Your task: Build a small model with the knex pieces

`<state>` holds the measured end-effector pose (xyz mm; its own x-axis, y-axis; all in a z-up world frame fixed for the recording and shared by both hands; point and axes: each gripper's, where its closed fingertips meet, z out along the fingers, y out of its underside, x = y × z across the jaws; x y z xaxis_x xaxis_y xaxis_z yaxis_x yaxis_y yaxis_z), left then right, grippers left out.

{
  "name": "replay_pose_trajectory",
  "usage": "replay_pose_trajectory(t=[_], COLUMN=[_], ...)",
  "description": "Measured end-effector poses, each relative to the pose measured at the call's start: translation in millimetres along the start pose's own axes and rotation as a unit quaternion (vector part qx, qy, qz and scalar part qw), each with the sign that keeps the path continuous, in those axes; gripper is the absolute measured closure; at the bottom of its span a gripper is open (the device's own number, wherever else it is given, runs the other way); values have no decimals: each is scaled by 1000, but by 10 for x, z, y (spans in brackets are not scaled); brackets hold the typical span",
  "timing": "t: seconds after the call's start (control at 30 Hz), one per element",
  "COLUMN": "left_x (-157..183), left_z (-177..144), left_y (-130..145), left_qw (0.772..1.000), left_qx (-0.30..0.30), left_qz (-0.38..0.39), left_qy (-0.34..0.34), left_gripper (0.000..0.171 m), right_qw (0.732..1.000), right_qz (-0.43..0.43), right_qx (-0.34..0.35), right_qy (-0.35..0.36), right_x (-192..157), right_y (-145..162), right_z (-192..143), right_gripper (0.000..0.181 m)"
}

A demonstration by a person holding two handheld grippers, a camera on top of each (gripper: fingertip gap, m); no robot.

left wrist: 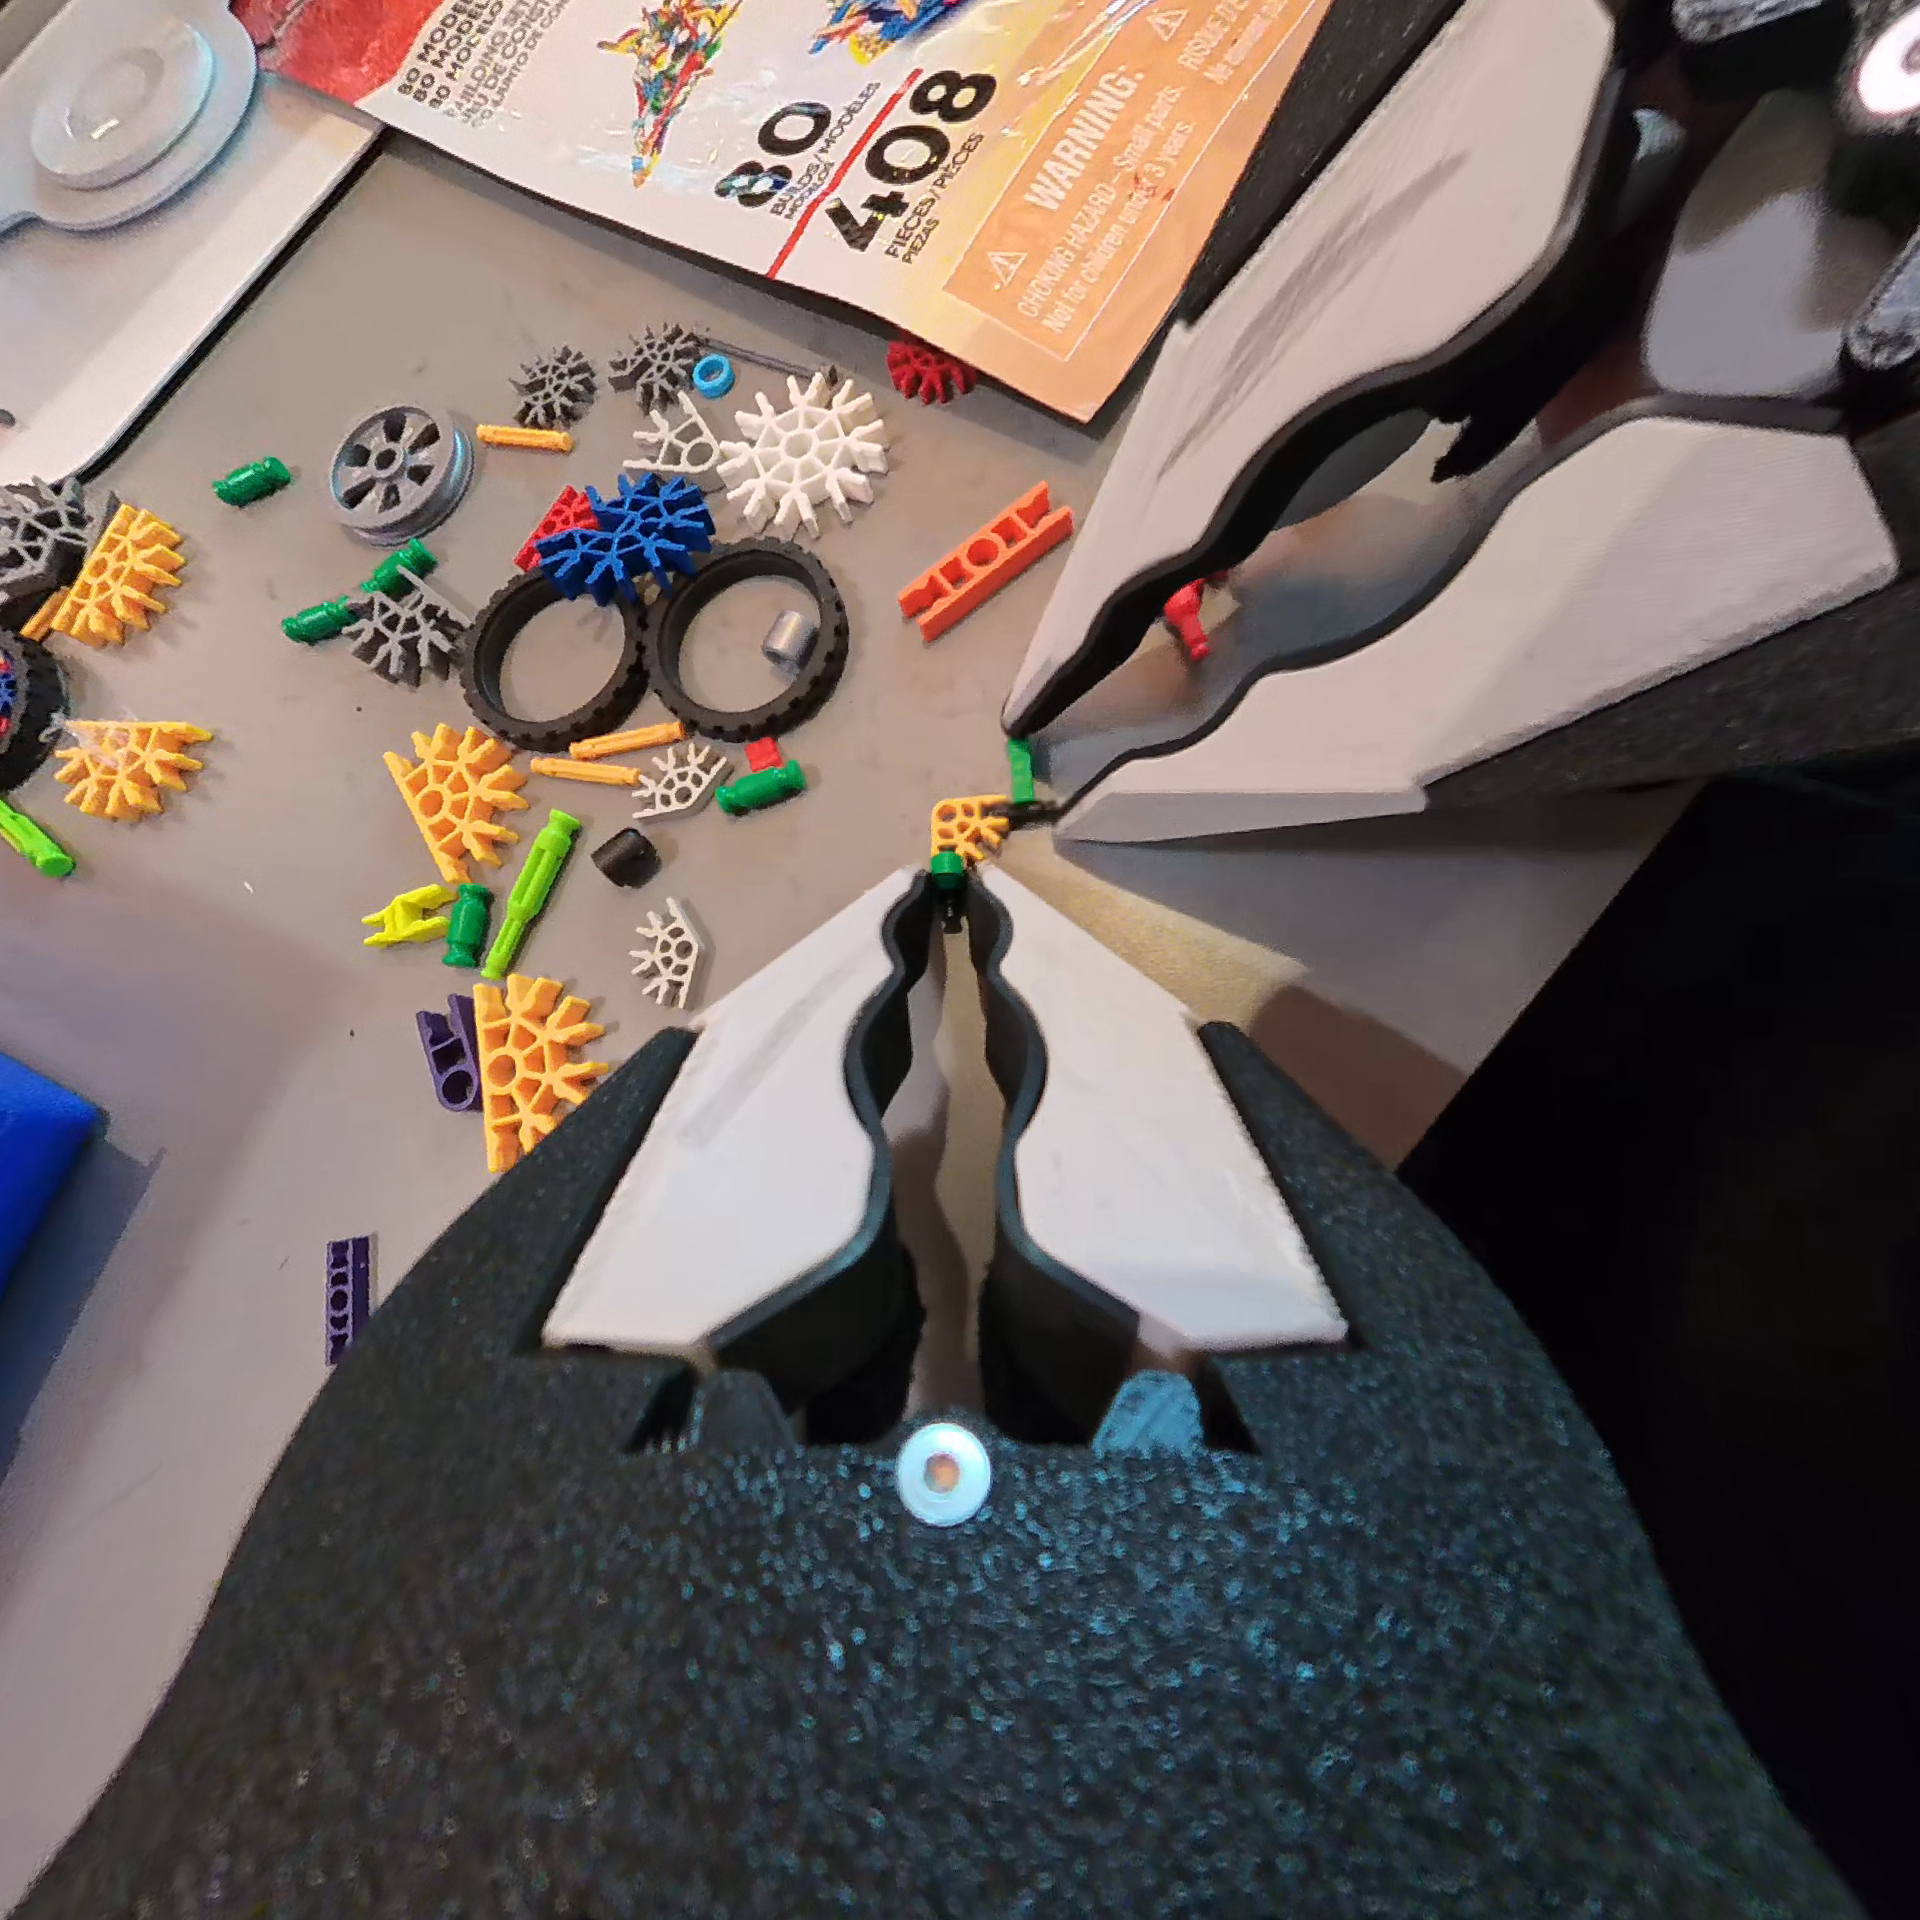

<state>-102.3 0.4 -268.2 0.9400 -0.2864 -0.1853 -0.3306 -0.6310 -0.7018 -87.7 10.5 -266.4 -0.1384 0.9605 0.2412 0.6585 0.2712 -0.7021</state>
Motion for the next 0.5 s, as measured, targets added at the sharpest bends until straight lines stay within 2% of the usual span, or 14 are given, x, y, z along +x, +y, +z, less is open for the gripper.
replay_pose_trajectory(t=[0.5], left_x=[2], left_z=[7], left_y=[-3], left_qw=[1000], left_qx=[-4], left_qz=[5], left_qy=[-20], left_gripper=[167], right_qw=[1000], right_qz=[5], right_qx=[0], right_qy=[7], right_x=[28], right_y=[3], right_z=[4], right_gripper=[167])
